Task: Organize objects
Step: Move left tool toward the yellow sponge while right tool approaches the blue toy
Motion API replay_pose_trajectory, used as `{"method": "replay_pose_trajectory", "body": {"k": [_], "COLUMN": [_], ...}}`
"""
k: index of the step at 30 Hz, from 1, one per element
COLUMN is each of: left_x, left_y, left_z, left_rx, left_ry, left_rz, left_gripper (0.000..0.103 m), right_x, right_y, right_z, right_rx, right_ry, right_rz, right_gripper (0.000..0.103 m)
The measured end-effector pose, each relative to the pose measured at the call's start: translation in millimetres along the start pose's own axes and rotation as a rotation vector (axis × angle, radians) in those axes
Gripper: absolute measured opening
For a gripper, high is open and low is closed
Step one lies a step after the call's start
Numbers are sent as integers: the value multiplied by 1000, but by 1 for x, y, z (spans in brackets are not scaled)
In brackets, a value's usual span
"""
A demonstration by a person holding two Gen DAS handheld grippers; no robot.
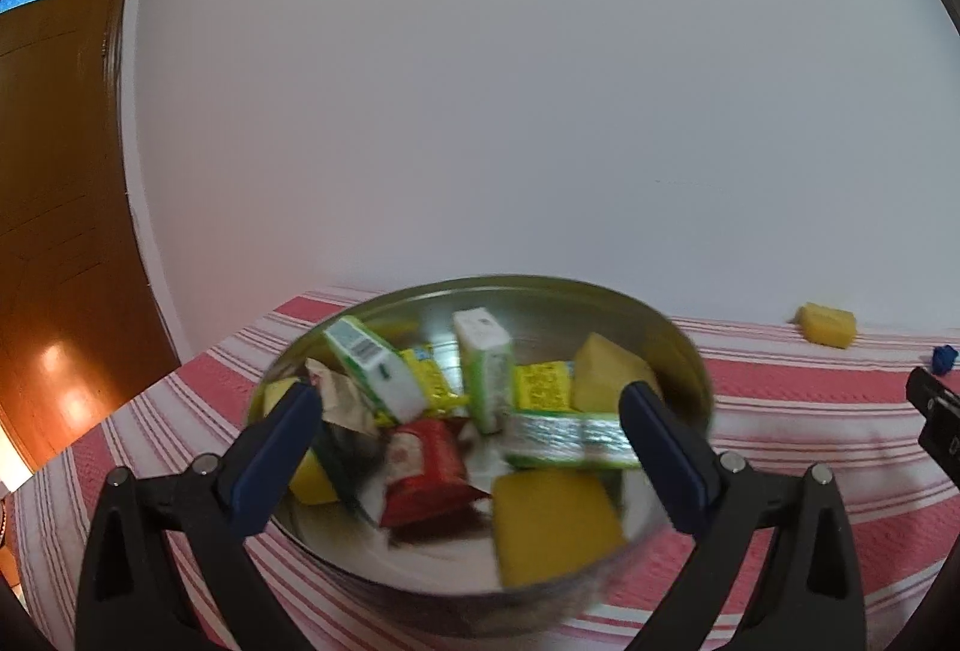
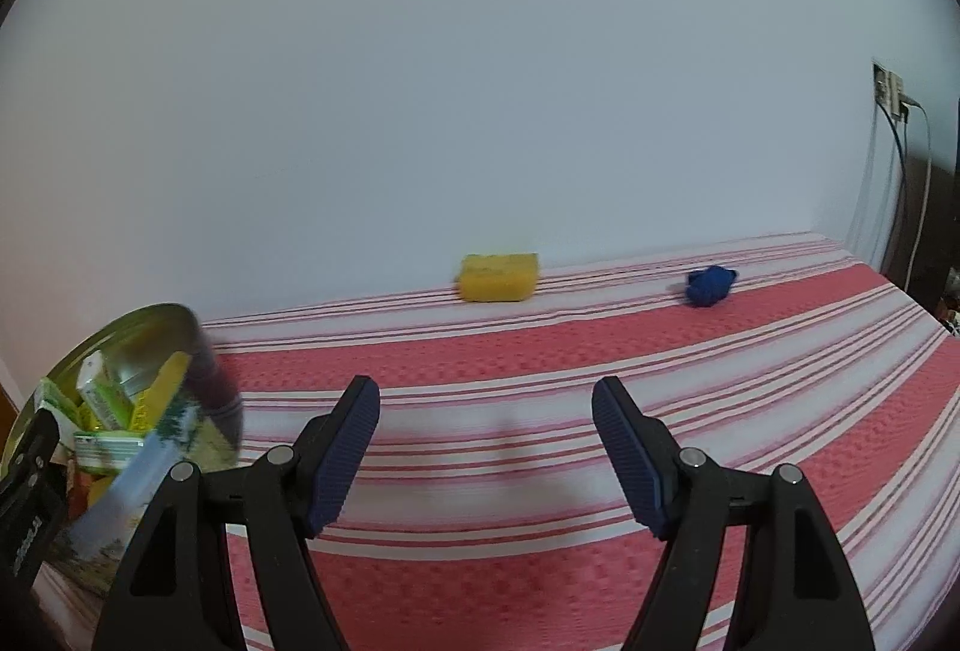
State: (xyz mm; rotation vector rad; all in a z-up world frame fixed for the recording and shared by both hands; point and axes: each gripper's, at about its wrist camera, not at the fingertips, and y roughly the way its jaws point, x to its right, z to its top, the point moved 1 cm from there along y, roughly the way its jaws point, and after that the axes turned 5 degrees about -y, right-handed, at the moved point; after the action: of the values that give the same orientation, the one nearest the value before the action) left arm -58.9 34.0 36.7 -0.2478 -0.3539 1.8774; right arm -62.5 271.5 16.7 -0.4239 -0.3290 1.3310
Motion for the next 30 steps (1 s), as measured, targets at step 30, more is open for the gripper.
{"method": "replay_pose_trajectory", "body": {"k": [30], "left_x": [172], "left_y": [-4], "left_z": [-18], "left_rx": [-154], "left_ry": [174], "left_rz": [-222], "left_gripper": [101], "right_x": [168], "right_y": [47], "right_z": [15], "right_rx": [-87], "right_ry": [161], "right_rz": [-123], "right_gripper": [75]}}
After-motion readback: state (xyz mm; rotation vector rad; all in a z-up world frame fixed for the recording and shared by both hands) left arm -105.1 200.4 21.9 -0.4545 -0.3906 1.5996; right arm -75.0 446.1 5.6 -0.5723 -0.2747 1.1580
